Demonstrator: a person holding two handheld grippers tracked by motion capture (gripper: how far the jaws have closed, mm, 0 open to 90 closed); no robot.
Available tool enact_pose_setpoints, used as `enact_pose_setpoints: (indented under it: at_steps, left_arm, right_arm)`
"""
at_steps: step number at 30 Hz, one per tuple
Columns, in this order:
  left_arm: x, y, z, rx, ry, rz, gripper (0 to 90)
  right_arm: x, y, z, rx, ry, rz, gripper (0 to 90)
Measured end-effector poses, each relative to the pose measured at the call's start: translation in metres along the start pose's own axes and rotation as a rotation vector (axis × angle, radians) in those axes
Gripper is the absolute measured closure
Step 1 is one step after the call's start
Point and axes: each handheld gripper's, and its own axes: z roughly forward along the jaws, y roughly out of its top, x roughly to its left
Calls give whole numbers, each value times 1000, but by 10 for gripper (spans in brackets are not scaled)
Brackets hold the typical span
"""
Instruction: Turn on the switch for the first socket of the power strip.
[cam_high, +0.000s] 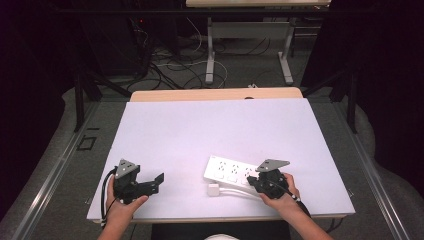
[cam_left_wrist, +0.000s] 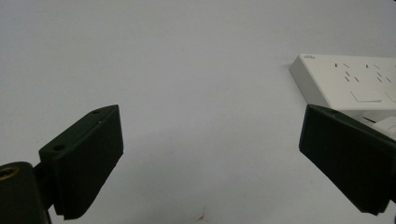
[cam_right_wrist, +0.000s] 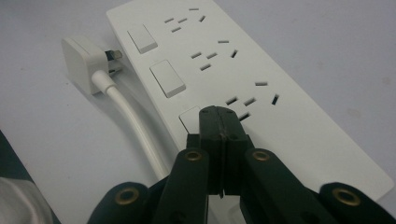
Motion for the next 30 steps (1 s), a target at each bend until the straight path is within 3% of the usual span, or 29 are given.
enact_pose_setpoints:
  at_steps: [7,9,24,26,30]
  left_arm:
    - [0,0,0,0,0,0,62]
    - [0,0,0,1,1,0,62]
    - [0,0,1,4,2,-1,64]
    - [0,0,1,6,2,-4,64]
    - [0,0,1,3,0,-4,64]
  right_arm:
    - [0,0,1,22,0,-10,900]
    - [0,-1,2,-2,-1,-6,900]
    - [-3,-2,-1,-9,10,11,900]
    - [-4,-3,0,-38,15,15,893]
    - [-4,-2,-3,-18,5,21,877]
